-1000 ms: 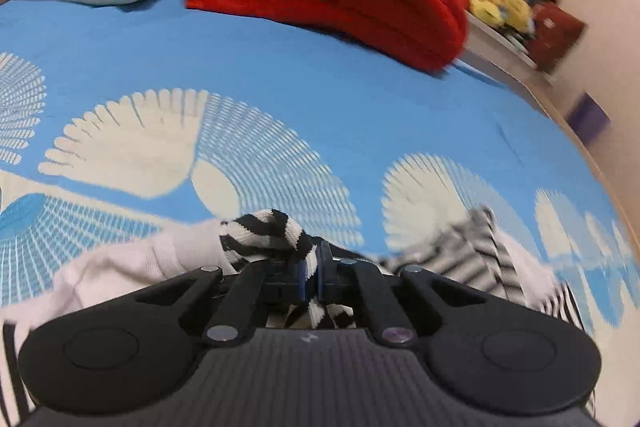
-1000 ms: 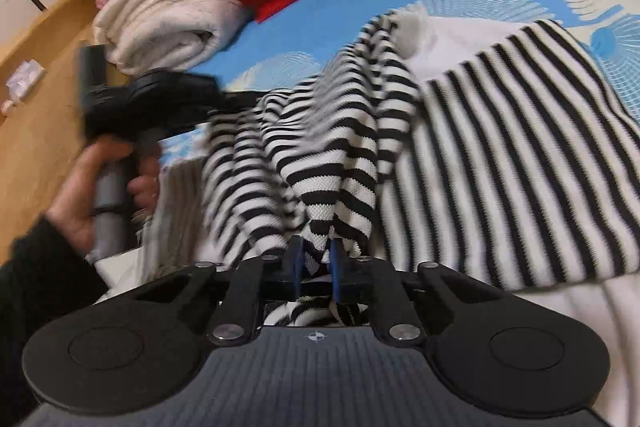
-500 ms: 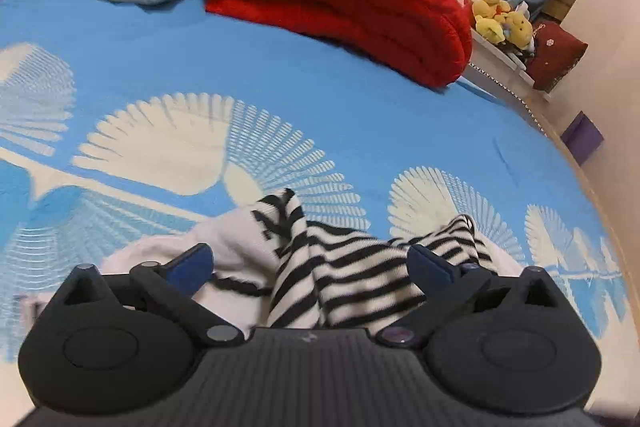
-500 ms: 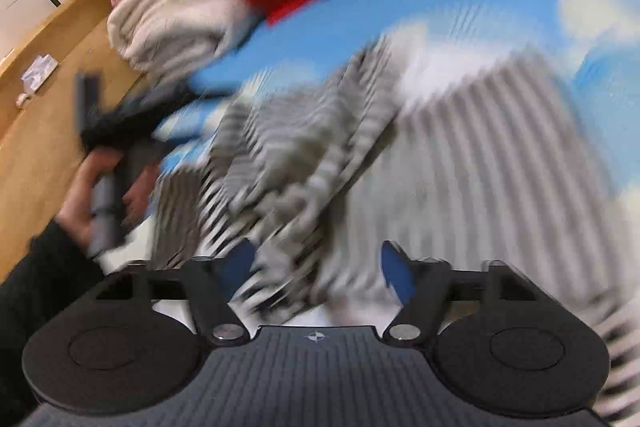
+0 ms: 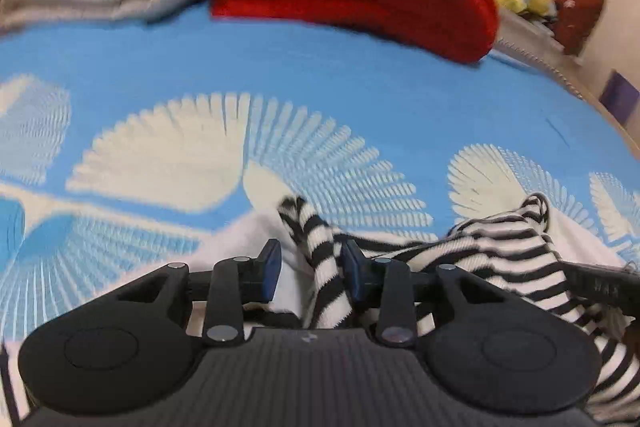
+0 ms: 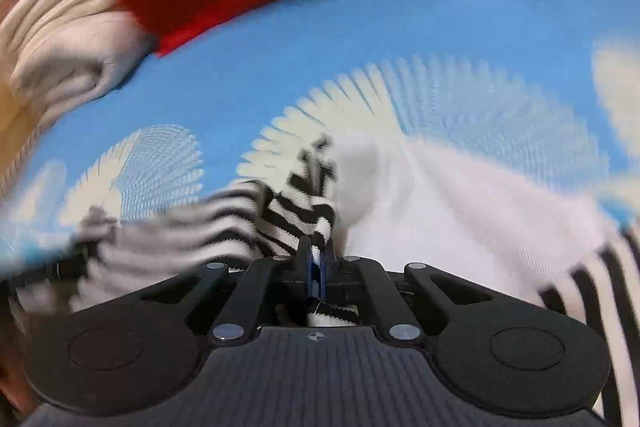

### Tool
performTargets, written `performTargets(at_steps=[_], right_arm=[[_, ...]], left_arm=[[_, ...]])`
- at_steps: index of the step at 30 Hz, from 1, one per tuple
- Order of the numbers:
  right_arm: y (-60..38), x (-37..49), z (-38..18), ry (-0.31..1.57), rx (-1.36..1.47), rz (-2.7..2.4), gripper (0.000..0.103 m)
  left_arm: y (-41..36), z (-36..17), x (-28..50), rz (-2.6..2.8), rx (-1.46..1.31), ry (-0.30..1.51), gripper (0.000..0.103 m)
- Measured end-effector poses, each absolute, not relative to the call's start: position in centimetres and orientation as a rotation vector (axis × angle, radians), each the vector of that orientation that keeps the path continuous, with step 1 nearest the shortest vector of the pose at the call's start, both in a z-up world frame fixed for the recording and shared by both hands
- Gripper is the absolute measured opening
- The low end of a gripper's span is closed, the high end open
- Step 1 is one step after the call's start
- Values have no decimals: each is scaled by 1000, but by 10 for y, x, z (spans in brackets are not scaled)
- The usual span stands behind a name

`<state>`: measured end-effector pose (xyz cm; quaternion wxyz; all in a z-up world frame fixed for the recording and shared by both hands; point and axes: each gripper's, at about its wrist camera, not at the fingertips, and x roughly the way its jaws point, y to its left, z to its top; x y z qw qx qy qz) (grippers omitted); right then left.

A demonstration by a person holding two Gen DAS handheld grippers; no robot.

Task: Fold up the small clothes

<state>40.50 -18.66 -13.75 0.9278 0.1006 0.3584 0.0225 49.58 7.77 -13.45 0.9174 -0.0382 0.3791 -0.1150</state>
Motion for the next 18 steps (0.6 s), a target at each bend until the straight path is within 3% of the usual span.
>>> performTargets(at_steps=[2,4,6,12,18], right_arm=[[-181,392,-139,672,104,64,6],[-191,374,-124,664,101,77,18],[-209,339,-97,637,156,112,45],[-252,152,-9,476,232,205,75],[-262,-26,30,418,369,159,85]], left_arm=[[83,-134,491,-269,-117,768,51],[88,-125,478,-297,-128,773,91],[91,-107,450,-280,-70,734,102],[100,-62,287,-308,239,622,103],[122,-20,113,-279,183,595,103]])
